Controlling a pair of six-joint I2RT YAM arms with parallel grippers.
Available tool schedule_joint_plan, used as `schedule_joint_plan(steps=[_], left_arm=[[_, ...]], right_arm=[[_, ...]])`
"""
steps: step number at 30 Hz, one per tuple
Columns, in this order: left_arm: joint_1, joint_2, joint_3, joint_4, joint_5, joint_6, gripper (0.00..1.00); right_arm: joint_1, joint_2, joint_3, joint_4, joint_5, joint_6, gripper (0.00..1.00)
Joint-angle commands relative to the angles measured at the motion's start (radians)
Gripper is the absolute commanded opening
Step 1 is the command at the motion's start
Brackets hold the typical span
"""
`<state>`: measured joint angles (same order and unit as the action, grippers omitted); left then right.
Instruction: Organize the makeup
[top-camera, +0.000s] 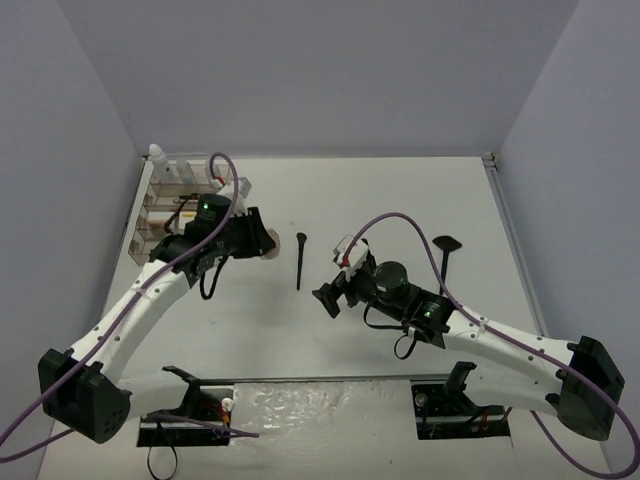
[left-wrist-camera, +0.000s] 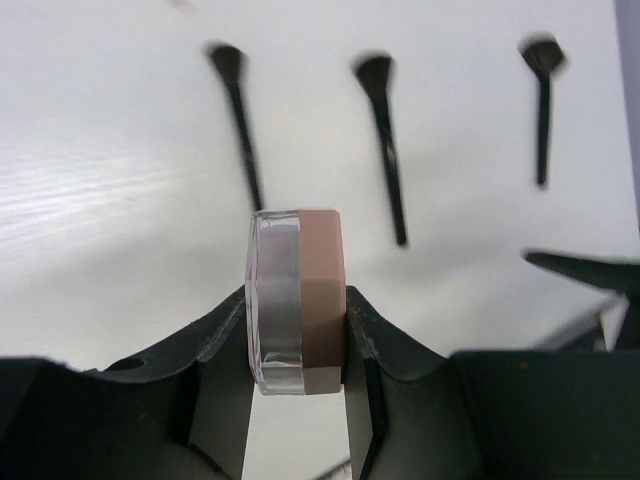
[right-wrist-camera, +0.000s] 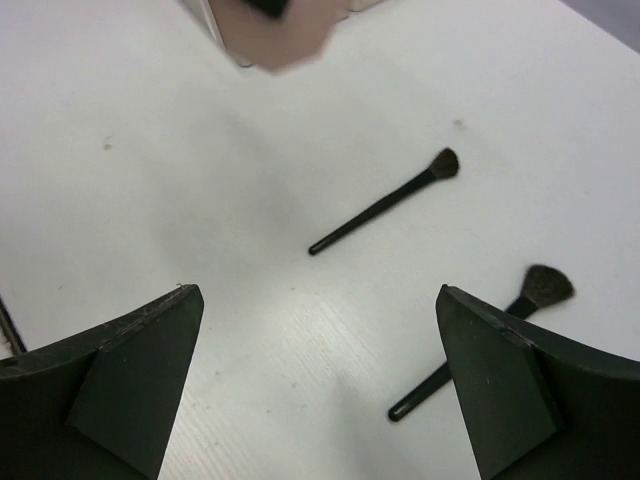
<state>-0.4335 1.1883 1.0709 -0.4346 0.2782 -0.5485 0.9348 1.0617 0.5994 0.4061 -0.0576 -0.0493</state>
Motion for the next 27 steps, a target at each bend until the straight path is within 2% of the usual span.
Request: schedule_joint_plan(steps=[1,4,7,12,15,17,23,27], left_arm=[[0.172,0.048,0.117,-0.035,-0.31,0.019,0.0],[0.251,0.133,0.187,-0.011,-0.365,-0.02,0.0],[0.318,0.208,0.231,0.048,-0.344,-0.028,0.0],[0.475,0.396,0.271,0.249,-0.179,-0.057,0.0],[0.536,0.497,0.297,0.312,-0.085,-0.046,0.0],[0.56,0.558,0.325,0.332,-0.044,-0.02,0.0],[0.578,0.644,0.38,0.324,-0.055,-0.007,0.02],[0.592,0.654,0.368,0.332,-0.045,-0.03,0.15]], right_arm=[[-0.024,-0.06,-0.025,0.025,0.152,0.037,1.0],[-0.028,-0.073,-0.035,0.015,0.201,0.049,1.0],[-0.03,-0.082,-0.041,0.011,0.228,0.053,1.0],[-0.037,-0.106,-0.062,0.024,0.223,0.089,1.0],[-0.042,-0.106,-0.073,0.039,0.216,0.095,1.0],[-0.044,-0.102,-0.074,0.045,0.204,0.097,1.0],[-0.048,-0.09,-0.078,0.05,0.2,0.1,1.0],[-0.048,-0.083,-0.075,0.05,0.199,0.1,1.0]])
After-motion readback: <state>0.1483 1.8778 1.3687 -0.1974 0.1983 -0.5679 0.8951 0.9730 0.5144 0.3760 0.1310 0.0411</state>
